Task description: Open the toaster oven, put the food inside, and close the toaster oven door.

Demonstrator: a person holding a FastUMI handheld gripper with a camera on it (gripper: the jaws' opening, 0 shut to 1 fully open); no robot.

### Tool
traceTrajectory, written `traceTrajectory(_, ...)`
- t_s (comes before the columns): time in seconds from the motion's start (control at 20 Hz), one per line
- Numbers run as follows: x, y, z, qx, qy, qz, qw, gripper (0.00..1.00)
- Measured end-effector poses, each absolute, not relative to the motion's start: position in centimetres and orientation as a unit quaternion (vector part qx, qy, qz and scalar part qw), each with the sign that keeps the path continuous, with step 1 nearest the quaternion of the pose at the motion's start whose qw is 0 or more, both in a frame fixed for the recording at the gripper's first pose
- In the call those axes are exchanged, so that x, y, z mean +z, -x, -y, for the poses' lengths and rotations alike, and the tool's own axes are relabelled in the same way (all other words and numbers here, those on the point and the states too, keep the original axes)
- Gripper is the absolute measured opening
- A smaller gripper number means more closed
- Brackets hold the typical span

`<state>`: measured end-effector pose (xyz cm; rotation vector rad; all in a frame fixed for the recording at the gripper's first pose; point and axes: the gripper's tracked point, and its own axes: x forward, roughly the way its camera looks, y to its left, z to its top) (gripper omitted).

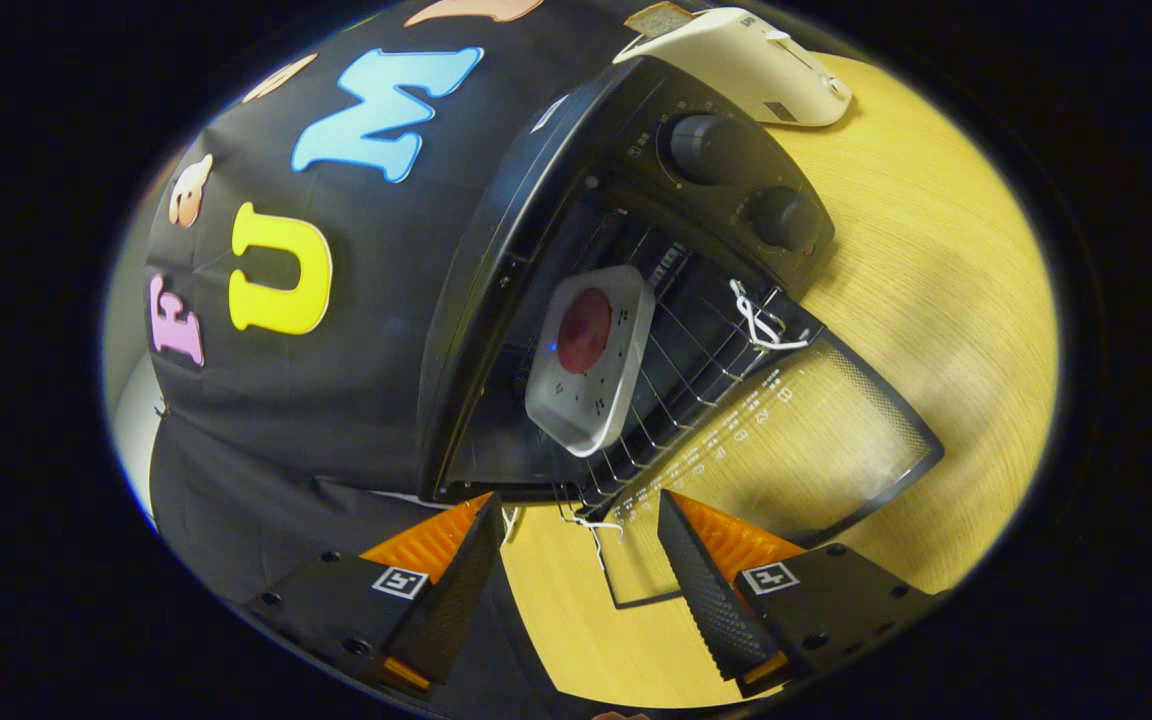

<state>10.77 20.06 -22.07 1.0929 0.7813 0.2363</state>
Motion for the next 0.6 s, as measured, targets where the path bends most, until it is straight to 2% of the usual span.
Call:
traceTrajectory(0.25, -22.4, -6.5, -19.9, 0.137, -0.441, -0.384, 0.799, 0.98)
traceTrajectory(0.6, -24.5, -1.8, -19.1, 0.141, -0.322, -0.397, 0.848, 0.98)
